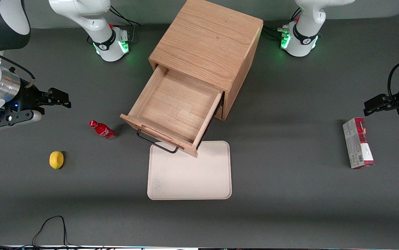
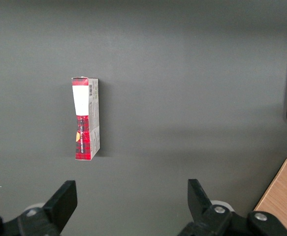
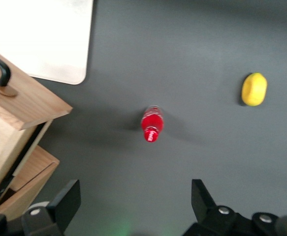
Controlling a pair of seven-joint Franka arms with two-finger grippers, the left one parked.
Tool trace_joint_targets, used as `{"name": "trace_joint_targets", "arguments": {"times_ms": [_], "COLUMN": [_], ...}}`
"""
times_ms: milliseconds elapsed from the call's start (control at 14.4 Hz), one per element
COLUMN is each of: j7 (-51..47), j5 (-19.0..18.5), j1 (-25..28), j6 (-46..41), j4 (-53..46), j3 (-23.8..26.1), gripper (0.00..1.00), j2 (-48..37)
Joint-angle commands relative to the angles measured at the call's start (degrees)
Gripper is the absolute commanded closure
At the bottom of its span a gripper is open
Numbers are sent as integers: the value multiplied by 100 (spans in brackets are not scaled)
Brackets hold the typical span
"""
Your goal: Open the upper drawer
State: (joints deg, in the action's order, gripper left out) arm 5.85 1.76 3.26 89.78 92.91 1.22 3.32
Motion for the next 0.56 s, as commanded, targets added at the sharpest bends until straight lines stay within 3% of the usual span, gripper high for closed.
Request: {"name": "trace_joint_targets", "arguments": {"times_ms": [0, 487], "j7": [-84, -93], "j5": [-193, -211], "j1": [193, 167], "j6": [-75, -93], "j4": [-211, -405], "j3": [-297, -359], "gripper": [0, 0], "j2": [29, 55]}}
